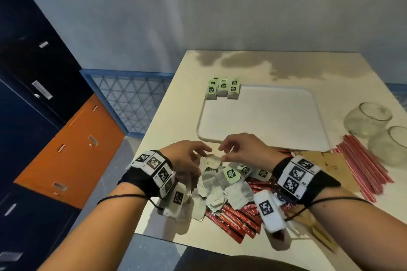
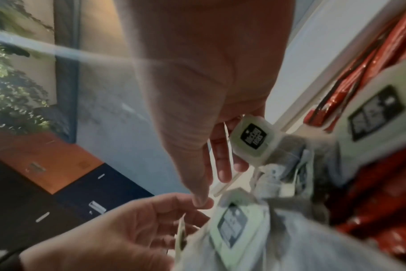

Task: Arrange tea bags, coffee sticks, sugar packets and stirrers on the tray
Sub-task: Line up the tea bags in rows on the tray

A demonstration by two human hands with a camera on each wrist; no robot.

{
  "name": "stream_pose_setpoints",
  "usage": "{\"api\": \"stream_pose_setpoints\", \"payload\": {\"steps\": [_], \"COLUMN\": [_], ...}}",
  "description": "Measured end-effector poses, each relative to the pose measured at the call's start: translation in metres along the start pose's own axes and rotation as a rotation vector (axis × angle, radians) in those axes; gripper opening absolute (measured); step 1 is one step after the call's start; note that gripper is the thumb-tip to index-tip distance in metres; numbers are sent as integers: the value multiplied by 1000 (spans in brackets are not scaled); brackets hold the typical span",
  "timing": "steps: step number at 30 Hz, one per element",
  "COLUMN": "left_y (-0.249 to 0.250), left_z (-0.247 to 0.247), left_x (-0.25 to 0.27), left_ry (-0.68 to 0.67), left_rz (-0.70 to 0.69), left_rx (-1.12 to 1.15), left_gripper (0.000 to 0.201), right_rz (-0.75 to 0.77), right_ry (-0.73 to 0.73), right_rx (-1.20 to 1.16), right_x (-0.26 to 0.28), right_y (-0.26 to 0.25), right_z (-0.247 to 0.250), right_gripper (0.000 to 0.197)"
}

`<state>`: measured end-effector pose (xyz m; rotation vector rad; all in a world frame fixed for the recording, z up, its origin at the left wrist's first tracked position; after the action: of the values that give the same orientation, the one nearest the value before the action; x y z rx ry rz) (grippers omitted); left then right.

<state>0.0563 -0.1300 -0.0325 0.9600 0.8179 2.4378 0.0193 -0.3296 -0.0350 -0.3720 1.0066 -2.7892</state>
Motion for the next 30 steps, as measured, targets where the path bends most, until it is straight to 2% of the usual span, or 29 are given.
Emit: {"api": "stream_pose_setpoints", "payload": {"steps": [4,6,11,17,20,24,27,30], "left_y": [1,1,5,27,49,50,40,37], "left_z": [0,0,-2,2,-12,-23,-31,-36], "left_x": [0,0,4,5,-1,-5,-6,-3], "left_ry": [151,227,330,616,593,518,431,379], "left_rz": [-6,-16,-49,-154,-241,-285,-254,-262], "left_rx": [-29,-32,47,231,319,497,575,555], "left_gripper": [33,21,19,17,15,26,33,42], "right_rz": [40,57,14,-96,-127,-135,-115,-116], "right_ry": [-102,-90,10,241,251,257,178,86], "right_rx": [126,177,181,-9,-192,-346,-418,-538], "right_x": [7,6,4,8,8,13,19,23], "right_y": [-13,-18,-18,-15,-18,-19,-19,-22], "right_z": [-15,-19,-17,12,16,18,17,14], "right_gripper": [45,44,14,23,25,20,15,13]}}
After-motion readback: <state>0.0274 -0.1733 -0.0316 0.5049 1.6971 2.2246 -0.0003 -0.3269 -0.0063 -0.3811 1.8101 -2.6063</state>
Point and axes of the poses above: each hand's wrist, its own x-axis away from the middle knuckle, its own z-axis out of the back of the hand, y = z × x, the point moved 3 cm from there along -x, towards the middle knuckle, and after that the axes turned 8 degrees about x, right-handed, at the moved point
